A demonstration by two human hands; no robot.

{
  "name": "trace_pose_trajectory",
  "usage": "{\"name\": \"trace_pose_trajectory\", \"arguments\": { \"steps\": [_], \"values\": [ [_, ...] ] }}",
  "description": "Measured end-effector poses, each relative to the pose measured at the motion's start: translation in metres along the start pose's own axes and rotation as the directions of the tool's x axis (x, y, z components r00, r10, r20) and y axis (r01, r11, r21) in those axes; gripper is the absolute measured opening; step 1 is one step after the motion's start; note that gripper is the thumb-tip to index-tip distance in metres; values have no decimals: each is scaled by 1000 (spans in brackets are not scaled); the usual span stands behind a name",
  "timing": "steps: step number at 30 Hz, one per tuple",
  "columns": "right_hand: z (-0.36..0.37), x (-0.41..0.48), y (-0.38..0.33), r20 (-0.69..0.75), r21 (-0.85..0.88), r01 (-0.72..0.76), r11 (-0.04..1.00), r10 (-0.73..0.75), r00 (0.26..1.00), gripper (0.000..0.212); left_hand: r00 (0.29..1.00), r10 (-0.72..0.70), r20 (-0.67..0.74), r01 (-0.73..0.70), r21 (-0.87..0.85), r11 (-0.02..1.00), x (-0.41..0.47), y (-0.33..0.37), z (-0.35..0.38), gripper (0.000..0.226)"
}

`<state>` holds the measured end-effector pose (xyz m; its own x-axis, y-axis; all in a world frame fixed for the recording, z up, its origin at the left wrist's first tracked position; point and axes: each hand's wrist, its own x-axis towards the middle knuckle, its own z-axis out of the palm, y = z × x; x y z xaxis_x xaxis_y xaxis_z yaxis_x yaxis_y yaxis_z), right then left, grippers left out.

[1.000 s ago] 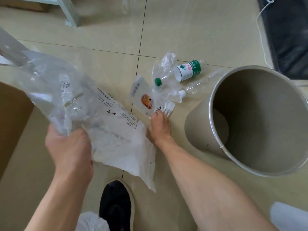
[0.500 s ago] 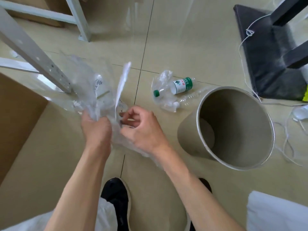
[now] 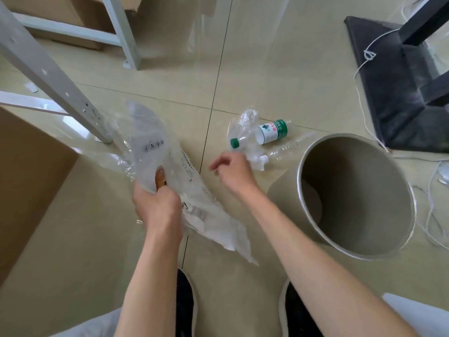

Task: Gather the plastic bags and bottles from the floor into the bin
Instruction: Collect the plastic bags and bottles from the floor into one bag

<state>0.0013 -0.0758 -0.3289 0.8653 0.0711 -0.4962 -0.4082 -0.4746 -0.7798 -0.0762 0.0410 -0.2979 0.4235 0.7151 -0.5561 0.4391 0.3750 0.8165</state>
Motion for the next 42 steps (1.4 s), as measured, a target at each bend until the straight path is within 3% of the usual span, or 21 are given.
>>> {"name": "trace_pose_trajectory", "arguments": {
  "steps": [2,3,5,7,11,14,17,18,21,23,25,27,29,31,32,34,36,37,39,42],
  "values": [
    [-7,40,23,-261,-230,-46,972,-17,965,33,1000,26,-4,-26,-31,999,6,-4,6,3],
    [-9,57,36,-291,-415,-89,905,-40,956,35,999,37,-2,-37,-43,998,8,-5,9,7],
    [-8,84,59,-263,-726,-155,670,-63,963,49,998,57,-5,-57,-36,998,11,-9,14,2],
    [-4,100,75,-244,-828,-178,532,-55,968,58,997,75,17,-74,-41,996,9,-12,21,14],
    [13,108,92,-222,-841,-151,520,-78,972,36,990,127,56,-126,-21,992,6,-20,30,27],
    [31,88,84,-214,-712,-88,696,-96,972,31,990,131,60,-130,-21,991,7,-23,32,13],
    [37,55,60,-264,-343,-2,939,-94,960,10,991,107,74,-107,-3,994,6,-17,33,20],
    [36,42,52,-258,-271,78,959,-151,954,4,992,103,78,-104,14,994,7,-15,33,19],
    [21,2,26,-214,-135,302,944,-325,921,20,990,111,84,-118,81,990,10,-5,29,26],
    [10,-27,7,-81,-60,346,936,-350,933,23,988,100,119,-114,113,987,15,1,24,24],
    [6,-52,-4,170,-100,378,920,-359,918,55,976,51,210,-64,53,997,12,11,20,27],
    [10,-74,-10,412,-151,438,886,-346,843,85,960,29,278,-51,73,996,7,18,18,59],
    [12,-84,-13,552,-19,378,926,-306,776,79,948,92,306,-141,142,980,0,18,16,53],
    [6,-82,-19,628,208,130,969,-234,742,49,967,114,228,-166,225,960,2,12,14,40],
    [6,-75,-18,609,285,54,957,-224,761,43,983,96,159,-132,234,963,5,10,14,45],
    [10,-55,-9,426,345,31,938,-186,886,44,997,60,57,-70,194,979,9,5,14,51],
    [16,-22,2,57,298,33,954,-52,997,29,998,57,41,-62,133,989,8,5,19,43],
    [17,-2,7,-148,225,15,974,20,989,23,997,69,41,-73,104,992,7,6,23,42],
    [14,43,20,-439,-35,-108,994,81,895,41,996,85,40,-87,62,994,6,5,28,48],
    [7,100,41,-563,-297,-381,876,162,811,84,993,102,67,-104,31,994,5,1,29,56]
  ]
}}
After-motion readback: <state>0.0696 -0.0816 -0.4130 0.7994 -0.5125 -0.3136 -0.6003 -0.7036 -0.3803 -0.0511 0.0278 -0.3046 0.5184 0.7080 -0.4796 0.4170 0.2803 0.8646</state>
